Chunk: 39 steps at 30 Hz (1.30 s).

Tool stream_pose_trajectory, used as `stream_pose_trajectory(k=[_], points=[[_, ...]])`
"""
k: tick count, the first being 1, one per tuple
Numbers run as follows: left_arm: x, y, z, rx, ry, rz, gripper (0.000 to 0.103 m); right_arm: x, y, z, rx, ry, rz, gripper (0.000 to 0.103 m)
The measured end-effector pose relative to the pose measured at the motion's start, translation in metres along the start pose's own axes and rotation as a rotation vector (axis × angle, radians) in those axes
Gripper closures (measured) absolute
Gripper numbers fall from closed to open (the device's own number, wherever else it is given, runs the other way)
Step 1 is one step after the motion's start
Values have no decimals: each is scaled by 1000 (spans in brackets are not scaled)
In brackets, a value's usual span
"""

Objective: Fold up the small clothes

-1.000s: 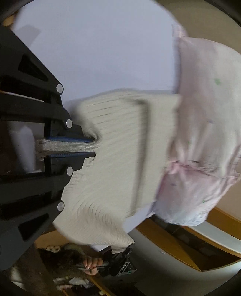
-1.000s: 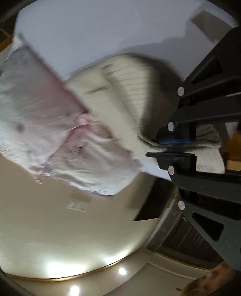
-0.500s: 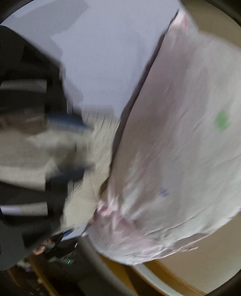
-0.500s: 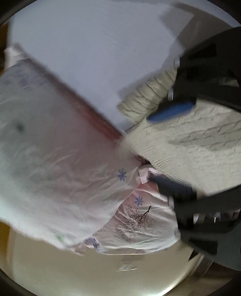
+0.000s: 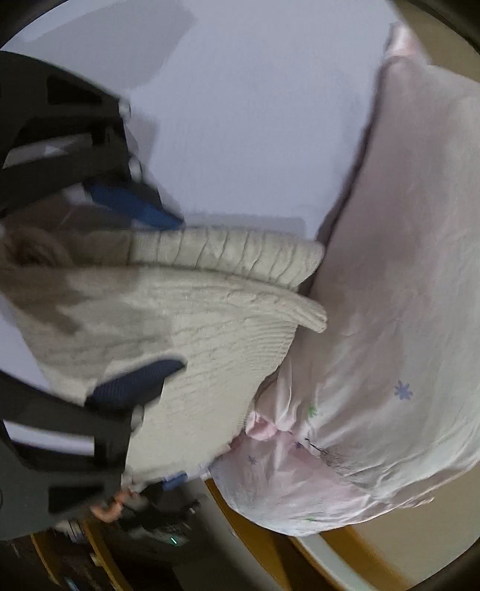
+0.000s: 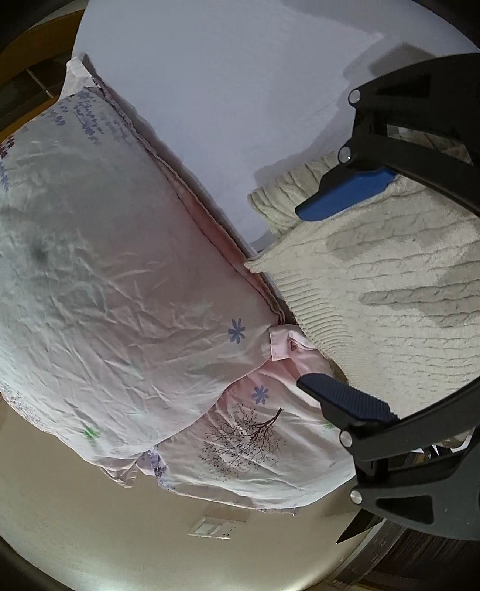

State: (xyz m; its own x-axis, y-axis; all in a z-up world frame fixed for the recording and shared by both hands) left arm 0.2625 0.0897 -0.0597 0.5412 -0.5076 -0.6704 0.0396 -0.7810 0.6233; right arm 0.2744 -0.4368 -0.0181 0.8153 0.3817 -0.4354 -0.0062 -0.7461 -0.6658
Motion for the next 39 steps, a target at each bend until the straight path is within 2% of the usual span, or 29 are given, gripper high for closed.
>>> stream_pose_trajectory(k=[1,2,3,5,7,8,10,11,14,15,17,20,21,22,23,24,25,26,27,28,29,30,32,34,38,39], points=[[3,-1,-1,-25,1,1,63,0,-1,0,2,-2,-8,18],[7,-5,0,-63,-14,3,76,0,-2,0,3,-4,-13,18],[10,-7,1,-101,-35,34,84,0,-3,0,4,-6,-20,18],[8,-11,1,-193,-37,74,87,-1,-4,-1,23,-11,-51,18],[0,3,-3,-280,-25,178,89,-3,-4,-3,47,-12,-86,18],[-6,19,-6,-285,-14,231,89,-5,-3,-6,52,-5,-99,18],[-15,61,-10,-234,12,295,89,-12,-3,-12,49,17,-111,18],[-17,97,-11,-184,23,345,89,-16,-2,-16,43,33,-113,18],[-1,177,-3,-109,-20,476,89,-30,1,-28,17,76,-96,18],[16,210,6,-73,-53,516,89,-34,3,-31,6,88,-83,18],[54,257,24,-22,-120,542,89,-41,8,-39,-28,109,-36,18],[133,306,61,-3,-306,511,88,-44,21,-44,-44,100,22,18],[156,316,76,-17,-400,502,87,-44,29,-46,-29,85,38,18],[165,320,85,-40,-461,511,85,-44,34,-46,-16,78,44,18],[162,322,88,-61,-487,576,85,-45,39,-48,3,71,48,17],[153,323,85,-63,-482,635,85,-46,43,-49,21,62,44,16],[140,321,79,-48,-444,670,82,-47,46,-49,43,43,25,10],[120,311,66,-25,-368,669,77,-47,47,-49,50,31,12,6],[106,301,57,-12,-308,649,57,-46,46,-48,56,13,-1,4],[94,288,47,4,-247,609,44,-42,44,-45,61,-21,-14,3],[80,265,35,32,-158,503,44,-37,42,-40,63,-66,-27,2],[76,248,29,55,-109,400,44,-33,41,-38,62,-90,-33,2],[77,213,27,65,-92,242,43,-18,37,-26,39,-187,-21,2],[85,187,29,46,-120,151,43,-3,35,-14,15,-266,9,2],[100,168,49,37,-191,102,38,13,35,3,1,-351,38,2],[103,166,52,48,-198,90,33,16,35,7,-2,-364,38,2]])
Point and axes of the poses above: each gripper's, at about its wrist camera, not at the fingertips, and x roughly the way its jaws point, y to its right, z to its underside, the point moved 7 cm from there along x, roughly the way its jaws point, and after that the axes turned 6 degrees about -x, right-handed, at the moved point
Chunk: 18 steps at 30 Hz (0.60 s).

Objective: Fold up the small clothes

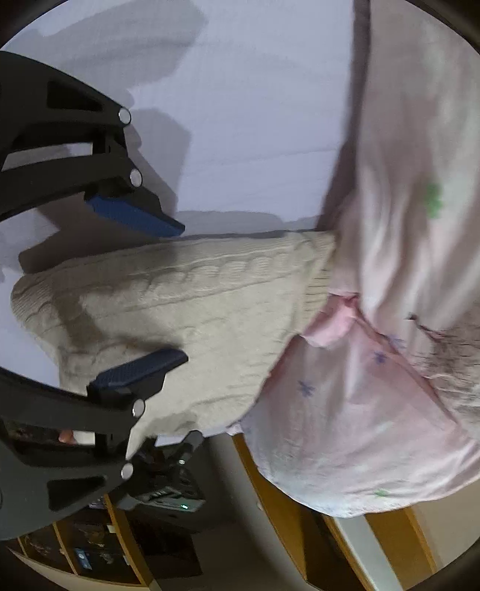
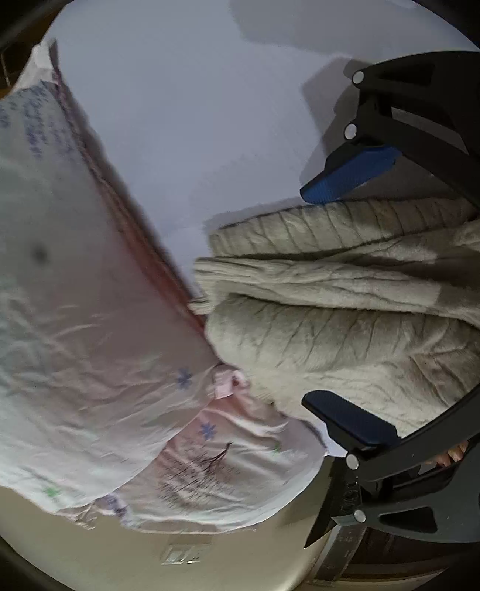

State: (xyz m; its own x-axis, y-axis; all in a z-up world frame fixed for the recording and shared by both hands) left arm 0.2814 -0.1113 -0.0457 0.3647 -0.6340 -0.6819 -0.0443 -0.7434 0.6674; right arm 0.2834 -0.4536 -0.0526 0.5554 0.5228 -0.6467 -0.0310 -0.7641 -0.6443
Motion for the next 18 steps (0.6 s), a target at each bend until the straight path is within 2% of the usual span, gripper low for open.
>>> stream_pose_trajectory(k=[2,4,6,8,9,10,12,14,16,18], points=[[8,2,3,16,-5,-26,27,3,-3,3,-29,5,14,4],[20,11,2,33,12,-30,23,6,-6,6,-57,6,37,21],[27,15,1,61,10,-18,23,13,-14,10,-100,-7,57,57],[34,23,4,95,10,-11,30,15,-18,14,-88,-13,5,64],[34,23,4,109,12,-18,39,13,-21,15,-100,1,0,67],[29,23,1,117,11,-8,56,11,-23,15,-98,11,-17,67],[9,22,-2,111,-13,69,65,5,-37,19,-87,30,-129,69],[-17,18,-1,150,-9,87,66,5,-57,28,-99,10,-245,70],[-55,10,-1,255,77,-3,65,18,-86,43,-152,-46,-314,71],[-77,-8,-5,313,127,-122,59,44,-112,59,-234,-108,-280,65]])
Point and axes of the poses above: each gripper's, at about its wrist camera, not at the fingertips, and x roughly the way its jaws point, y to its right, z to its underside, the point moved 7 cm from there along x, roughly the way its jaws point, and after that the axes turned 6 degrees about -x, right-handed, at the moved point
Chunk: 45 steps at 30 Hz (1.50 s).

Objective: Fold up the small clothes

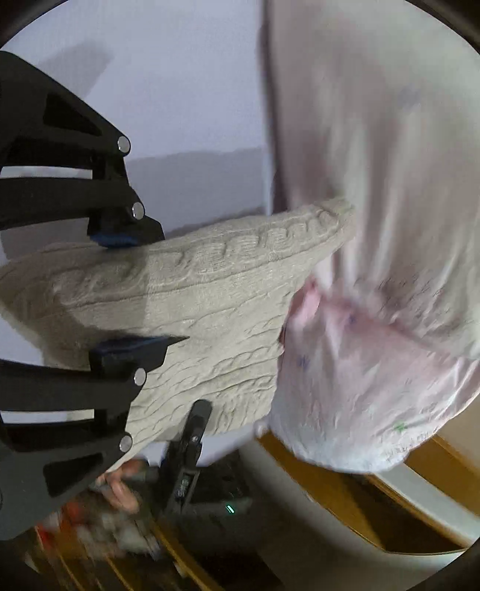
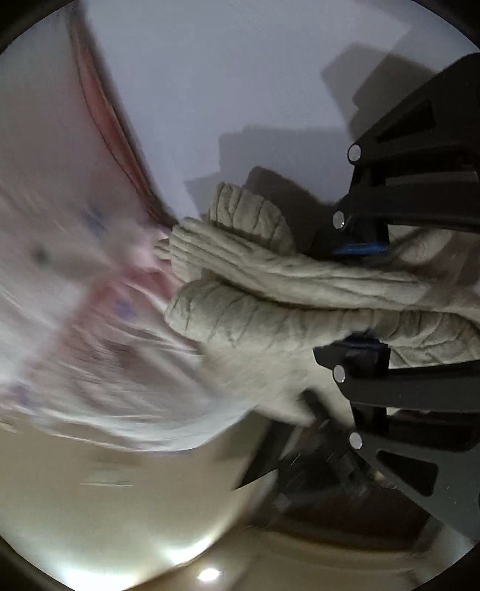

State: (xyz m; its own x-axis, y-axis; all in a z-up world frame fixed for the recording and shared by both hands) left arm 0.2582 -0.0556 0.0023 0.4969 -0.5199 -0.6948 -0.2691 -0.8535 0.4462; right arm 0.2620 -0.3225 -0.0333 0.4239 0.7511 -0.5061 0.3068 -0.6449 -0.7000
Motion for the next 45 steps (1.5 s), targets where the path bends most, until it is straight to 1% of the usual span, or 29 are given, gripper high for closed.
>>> stream_pose_trajectory(k=[1,2,3,4,5,6,8,10,11,12,13,15,17,19,21,22,25,27,30,32,33,35,37,38,40,41,43,44,45], points=[[-1,-11,0,11,2,-56,56,19,-6,3,-49,-39,61,61],[-1,-24,3,8,1,-117,55,28,-8,4,-87,-56,127,51],[-1,-35,7,-11,-5,-149,55,30,-7,4,-119,-56,217,46],[-5,-40,10,-23,8,-165,55,24,-7,3,-116,-34,244,46],[-17,-43,12,-21,61,-177,54,12,-9,1,-96,18,244,46],[-28,-42,14,-12,100,-178,49,-9,-15,-1,-79,111,218,46],[-52,-35,21,-2,181,-151,41,-28,-31,1,-109,184,189,47],[-56,-20,26,11,200,-110,39,-20,-46,11,-148,128,193,53],[-53,-9,31,22,197,-88,39,-8,-51,17,-165,81,214,62],[-47,2,35,34,189,-64,39,6,-52,23,-187,33,248,76],[-46,6,40,46,176,-44,39,23,-48,26,-224,-24,328,88],[-29,19,47,88,140,-45,39,27,-43,26,-266,-28,370,92],[-16,26,55,133,112,-61,39,12,-43,12,-278,51,404,93],[-5,31,65,172,60,-43,43,-11,-33,3,-260,129,471,94],[6,38,73,219,21,-47,43,-4,-21,3,-232,118,551,97],[11,42,77,246,8,-65,43,3,-9,9,-219,80,585,96],[22,48,86,322,11,-139,43,11,-10,14,-281,60,633,92],[16,47,86,325,20,-146,43,-2,-27,12,-301,103,635,82],[-3,42,86,281,54,-111,41,-42,-54,15,-325,212,544,79],[-10,39,88,269,70,-113,38,-52,-86,29,-389,224,439,78],[-14,38,90,261,75,-113,38,-47,-97,37,-420,210,419,78],[-18,35,95,235,72,-102,38,-27,-98,58,-479,104,497,80],[-22,33,101,209,68,-93,37,1,-59,81,-465,-74,661,81],[-25,31,105,194,69,-89,36,3,-55,84,-483,-42,657,82],[-33,28,113,163,78,-90,26,-7,-67,87,-483,-22,659,82],[-37,27,117,149,84,-88,23,-14,-73,88,-479,6,656,76],[-43,26,122,110,103,-72,17,-33,-88,94,-474,74,630,56],[-45,26,125,94,107,-60,16,-41,-93,97,-462,97,615,38],[-45,25,128,84,109,-56,14,-50,-98,101,-449,127,608,34]])
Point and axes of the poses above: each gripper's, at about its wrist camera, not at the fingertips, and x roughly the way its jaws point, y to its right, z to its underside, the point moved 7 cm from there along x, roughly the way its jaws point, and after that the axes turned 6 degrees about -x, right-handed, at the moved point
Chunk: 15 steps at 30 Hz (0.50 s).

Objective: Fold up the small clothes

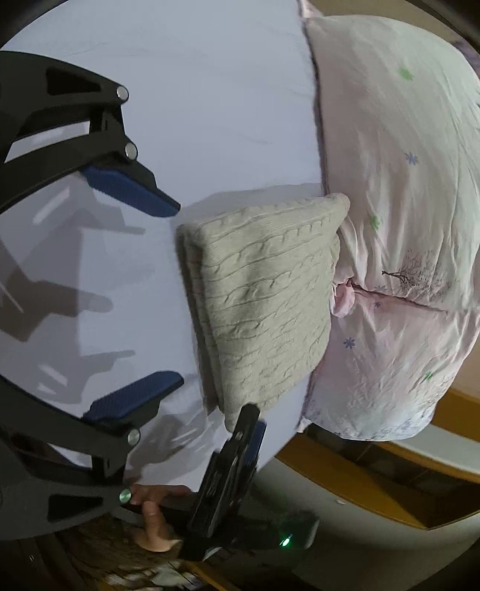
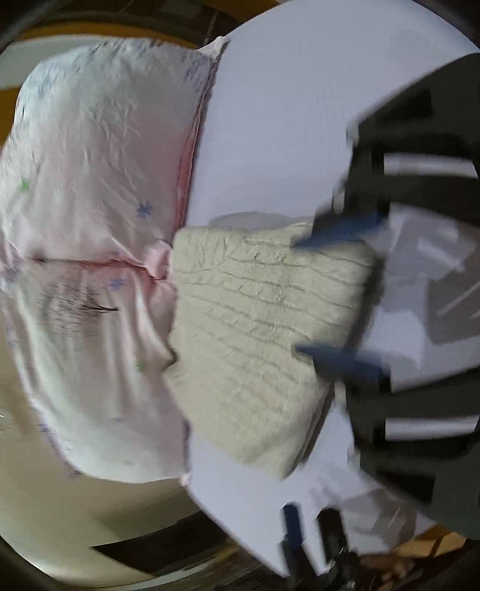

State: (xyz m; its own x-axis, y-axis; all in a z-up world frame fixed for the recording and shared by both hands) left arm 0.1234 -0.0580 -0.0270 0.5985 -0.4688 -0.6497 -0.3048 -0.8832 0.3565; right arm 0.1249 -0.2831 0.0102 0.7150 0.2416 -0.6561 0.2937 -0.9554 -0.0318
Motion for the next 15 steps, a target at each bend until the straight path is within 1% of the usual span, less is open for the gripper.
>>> stream_pose_trajectory(k=[1,3,5,6,7,8,10,11,12,13,14,15], points=[[0,0,2,-6,3,2,14,5,0,-3,6,13,4,34],[4,0,1,-4,5,-7,14,3,2,-4,16,24,31,34],[7,2,-2,-15,3,4,14,12,13,-4,63,8,45,35],[8,5,-7,-17,13,19,14,19,19,-4,98,-3,44,39],[8,9,-11,-9,30,20,14,27,26,-7,136,-15,35,41],[8,15,-20,21,58,2,14,31,30,-5,167,-29,34,42],[15,25,-28,82,72,-28,14,43,33,-4,169,-67,70,42],[26,33,-31,139,54,-51,14,49,32,-4,150,-84,91,42],[34,35,-30,165,29,-62,14,55,31,-3,129,-105,117,42],[45,36,-28,184,-13,-68,14,62,31,-2,106,-134,148,42],[55,35,-24,191,-59,-69,14,67,31,0,98,-153,161,40],[64,33,-19,198,-100,-81,15,70,32,1,94,-166,168,36]])
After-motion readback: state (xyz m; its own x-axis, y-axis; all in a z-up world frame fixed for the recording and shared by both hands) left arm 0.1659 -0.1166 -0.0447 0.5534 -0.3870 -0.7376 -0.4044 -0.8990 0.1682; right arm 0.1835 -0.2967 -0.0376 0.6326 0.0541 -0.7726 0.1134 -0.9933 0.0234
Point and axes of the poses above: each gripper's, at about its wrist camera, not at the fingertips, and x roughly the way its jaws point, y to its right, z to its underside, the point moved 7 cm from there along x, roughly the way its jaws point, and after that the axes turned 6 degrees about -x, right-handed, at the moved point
